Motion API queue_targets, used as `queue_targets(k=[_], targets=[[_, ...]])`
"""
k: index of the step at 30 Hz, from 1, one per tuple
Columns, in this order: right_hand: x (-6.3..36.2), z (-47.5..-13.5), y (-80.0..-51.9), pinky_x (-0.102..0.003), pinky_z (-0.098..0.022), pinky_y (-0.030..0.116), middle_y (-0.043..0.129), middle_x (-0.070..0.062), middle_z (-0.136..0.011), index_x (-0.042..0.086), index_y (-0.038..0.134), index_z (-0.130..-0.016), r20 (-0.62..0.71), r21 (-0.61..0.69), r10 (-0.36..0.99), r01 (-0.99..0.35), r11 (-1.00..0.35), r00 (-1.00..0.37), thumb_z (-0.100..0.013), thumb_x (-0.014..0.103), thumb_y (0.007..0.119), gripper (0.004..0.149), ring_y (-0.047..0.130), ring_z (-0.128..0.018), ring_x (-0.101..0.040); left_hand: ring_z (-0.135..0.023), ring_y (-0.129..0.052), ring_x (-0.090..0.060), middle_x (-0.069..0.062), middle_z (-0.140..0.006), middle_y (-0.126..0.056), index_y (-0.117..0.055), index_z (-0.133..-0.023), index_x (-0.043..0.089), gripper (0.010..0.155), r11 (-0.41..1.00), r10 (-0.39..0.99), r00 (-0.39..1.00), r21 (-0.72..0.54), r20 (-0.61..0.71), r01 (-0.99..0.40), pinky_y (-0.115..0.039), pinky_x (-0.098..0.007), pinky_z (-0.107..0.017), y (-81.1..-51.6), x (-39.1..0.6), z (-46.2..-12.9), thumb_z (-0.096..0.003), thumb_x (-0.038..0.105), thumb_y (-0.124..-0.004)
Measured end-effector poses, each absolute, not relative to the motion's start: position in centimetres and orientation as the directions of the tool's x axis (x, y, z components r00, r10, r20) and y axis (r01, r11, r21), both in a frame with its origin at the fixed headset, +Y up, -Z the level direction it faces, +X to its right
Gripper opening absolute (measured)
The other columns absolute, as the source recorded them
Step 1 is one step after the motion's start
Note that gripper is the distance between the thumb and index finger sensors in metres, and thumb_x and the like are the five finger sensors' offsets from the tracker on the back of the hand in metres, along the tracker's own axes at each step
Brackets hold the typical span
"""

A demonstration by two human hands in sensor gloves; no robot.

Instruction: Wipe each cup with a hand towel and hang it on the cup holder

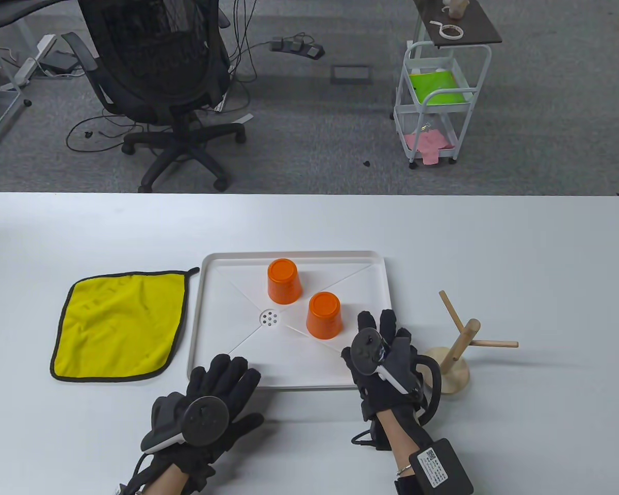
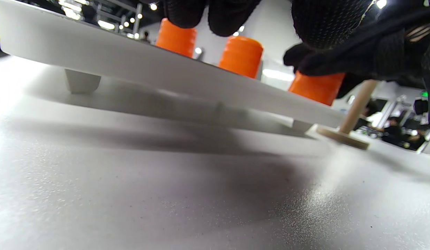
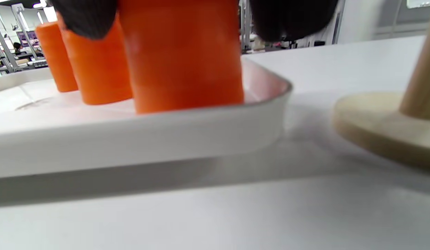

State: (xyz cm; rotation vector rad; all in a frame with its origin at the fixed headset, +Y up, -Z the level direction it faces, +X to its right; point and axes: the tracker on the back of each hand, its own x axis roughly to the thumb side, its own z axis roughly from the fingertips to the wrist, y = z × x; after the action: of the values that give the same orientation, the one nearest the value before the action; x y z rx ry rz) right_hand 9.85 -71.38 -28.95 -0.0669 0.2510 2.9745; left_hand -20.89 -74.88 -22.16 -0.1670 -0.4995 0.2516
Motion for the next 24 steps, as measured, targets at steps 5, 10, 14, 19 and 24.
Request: queue_targets(k=[5, 10, 14, 19, 24], targets=[[9.3, -28.9, -71.4, -0.044, -0.050, 0.082, 0.052, -0.020, -0.114, 0.027, 0.040, -0.114, -0.072, 0.122, 0.080, -0.089, -0.989, -0.994, -0.055, 0.060, 0.065, 0.073, 0.084, -0.082, -0.044, -0.115, -0.020, -0.041, -0.008, -0.128, -0.030, -0.035, -0.119, 0.030, 0.074, 0.955, 0.279, 0.849, -0.223, 0.448, -0.196, -0.026, -0.069, -0.075, -74.9, -20.9, -22.2, -0.0574, 0.065, -0.059], [8.8, -28.4, -71.2, -0.041, -0.045, 0.084, 0.058, -0.021, -0.109, 0.021, 0.044, -0.112, -0.063, 0.081, 0.023, -0.028, -0.996, -0.998, -0.054, 0.060, 0.063, 0.072, 0.088, -0.076, -0.042, -0.115, -0.020, -0.041, -0.009, -0.128, -0.031, -0.036, -0.118, 0.030, 0.074, 0.954, 0.291, 0.845, -0.209, 0.449, -0.217, -0.026, -0.069, -0.075, -74.4, -21.1, -22.1, -0.0574, 0.064, -0.059], [8.3, -26.3, -69.6, -0.039, -0.043, 0.086, 0.061, -0.021, -0.106, 0.020, 0.045, -0.111, -0.014, -0.080, 0.026, -0.025, -0.997, -1.000, -0.054, 0.061, 0.060, 0.071, 0.091, -0.073, -0.039, -0.115, -0.021, -0.042, -0.010, -0.128, -0.033, -0.037, -0.118, 0.029, 0.074, 0.953, 0.303, 0.843, -0.168, 0.444, -0.254, -0.027, -0.069, -0.075, -73.4, -21.7, -22.0, -0.0576, 0.064, -0.060], [7.8, -23.1, -67.8, -0.035, -0.037, 0.086, 0.064, -0.022, -0.103, 0.016, 0.045, -0.110, 0.132, -0.139, 0.347, -0.364, -0.921, -0.928, -0.056, 0.062, 0.057, 0.072, 0.094, -0.064, -0.037, -0.115, -0.023, -0.042, -0.011, -0.128, -0.035, -0.040, -0.119, 0.028, 0.073, 0.923, 0.378, 0.821, -0.107, 0.428, -0.369, -0.029, -0.069, -0.075, -71.0, -23.5, -22.1, -0.0580, 0.063, -0.060], [7.2, -21.0, -67.8, -0.030, -0.030, 0.086, 0.065, -0.022, -0.101, 0.014, 0.045, -0.110, 0.245, -0.064, 0.609, -0.639, -0.766, -0.754, -0.057, 0.064, 0.053, 0.073, 0.096, -0.054, -0.033, -0.115, -0.023, -0.043, -0.012, -0.128, -0.036, -0.039, -0.119, 0.028, 0.073, 0.931, 0.354, 0.868, -0.045, 0.349, -0.362, -0.029, -0.068, -0.075, -68.8, -27.3, -23.7, -0.0585, 0.063, -0.060]])
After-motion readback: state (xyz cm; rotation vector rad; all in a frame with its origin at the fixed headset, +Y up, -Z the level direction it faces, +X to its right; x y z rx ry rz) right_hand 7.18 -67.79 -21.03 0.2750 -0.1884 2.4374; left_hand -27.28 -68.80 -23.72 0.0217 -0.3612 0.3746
